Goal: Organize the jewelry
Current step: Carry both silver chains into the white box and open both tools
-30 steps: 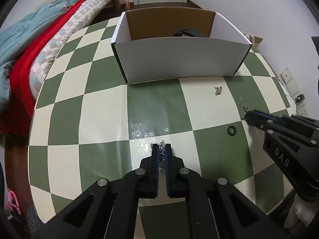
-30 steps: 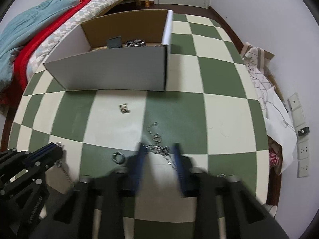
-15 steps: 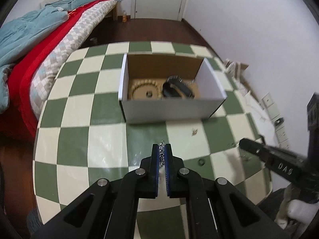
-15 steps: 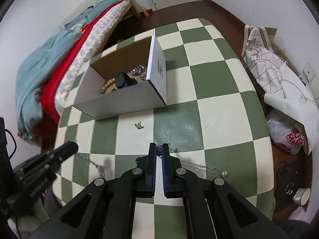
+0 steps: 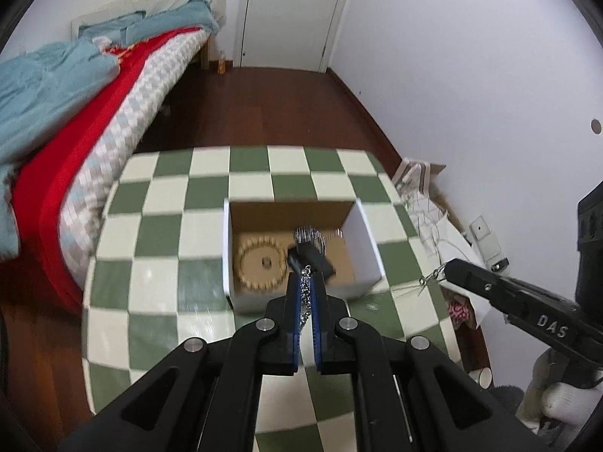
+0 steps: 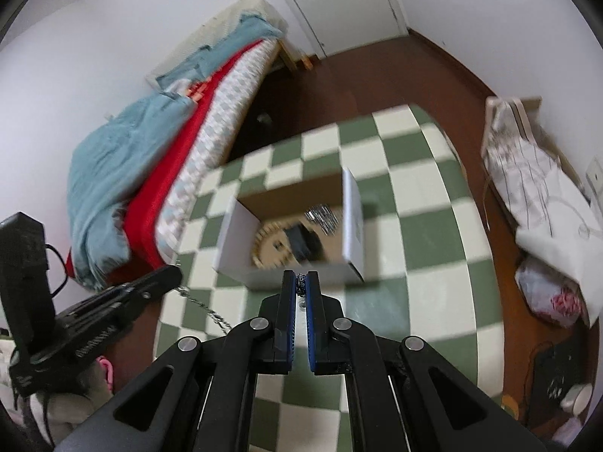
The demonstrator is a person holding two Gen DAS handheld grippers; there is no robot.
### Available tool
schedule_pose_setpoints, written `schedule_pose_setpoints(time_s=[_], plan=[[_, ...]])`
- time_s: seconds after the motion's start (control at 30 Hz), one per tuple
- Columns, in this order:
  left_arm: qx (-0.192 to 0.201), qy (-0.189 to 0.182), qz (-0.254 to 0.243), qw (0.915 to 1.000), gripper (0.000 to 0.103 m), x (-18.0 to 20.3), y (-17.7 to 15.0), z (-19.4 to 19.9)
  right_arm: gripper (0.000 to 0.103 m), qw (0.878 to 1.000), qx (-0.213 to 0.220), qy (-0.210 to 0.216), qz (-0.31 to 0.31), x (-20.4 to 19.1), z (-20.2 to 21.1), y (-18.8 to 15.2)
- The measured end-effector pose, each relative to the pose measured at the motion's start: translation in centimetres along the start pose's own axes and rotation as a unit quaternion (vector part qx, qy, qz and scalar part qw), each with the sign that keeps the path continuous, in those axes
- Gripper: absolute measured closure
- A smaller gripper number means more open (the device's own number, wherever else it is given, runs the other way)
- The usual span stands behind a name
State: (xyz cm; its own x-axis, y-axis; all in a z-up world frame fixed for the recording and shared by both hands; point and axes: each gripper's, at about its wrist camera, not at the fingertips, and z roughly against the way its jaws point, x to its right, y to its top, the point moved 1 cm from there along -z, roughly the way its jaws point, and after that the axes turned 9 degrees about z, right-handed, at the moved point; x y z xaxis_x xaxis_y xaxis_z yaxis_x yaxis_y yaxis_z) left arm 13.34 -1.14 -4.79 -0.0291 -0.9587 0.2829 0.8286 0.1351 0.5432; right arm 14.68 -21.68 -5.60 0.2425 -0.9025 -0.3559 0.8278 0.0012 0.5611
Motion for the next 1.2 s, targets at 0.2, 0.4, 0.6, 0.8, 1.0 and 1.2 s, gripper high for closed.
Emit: schedule_pose_setpoints(time_s=[0.2,0.4,0.6,0.8,1.0,1.2], plan=[[0.011,-0.004,0.004,0.9999,0.1,-0.1,4.6,-0.5,0.098,1.0,0.019,-0.004,0.019,-1.4,0.3,4.9],[-0.011,0.008,0.004,0.9999,0.1,-0.7,7.7,-3.5,0.098,1.0,-0.002,-0.01,0.018,-1.2,-2.5,7.4],[-0.046,0.025,0.001,0.9986,0.1,-1.2,8.4,-7.4,0.098,0.999,-0.047,-0.022,0.017,-0.7,-6.9,7.6],[-0.075,0.029,0.0,0.9968,0.099,-1.4,8.9,-10.0,0.098,0.994,-0.101,-0.04,0.026,0.2,-10.7,7.1],[-0.07,0.056,0.022,0.9957,0.094,-2.2,10.2,-10.6,0.097,0.986,-0.155,-0.06,0.023,1.1,-12.9,6.2],[-0.026,0.096,0.029,0.9946,0.014,-3.4,10.2,-9.2,0.04,0.981,-0.163,-0.102,0.034,1.5,-13.2,5.9]])
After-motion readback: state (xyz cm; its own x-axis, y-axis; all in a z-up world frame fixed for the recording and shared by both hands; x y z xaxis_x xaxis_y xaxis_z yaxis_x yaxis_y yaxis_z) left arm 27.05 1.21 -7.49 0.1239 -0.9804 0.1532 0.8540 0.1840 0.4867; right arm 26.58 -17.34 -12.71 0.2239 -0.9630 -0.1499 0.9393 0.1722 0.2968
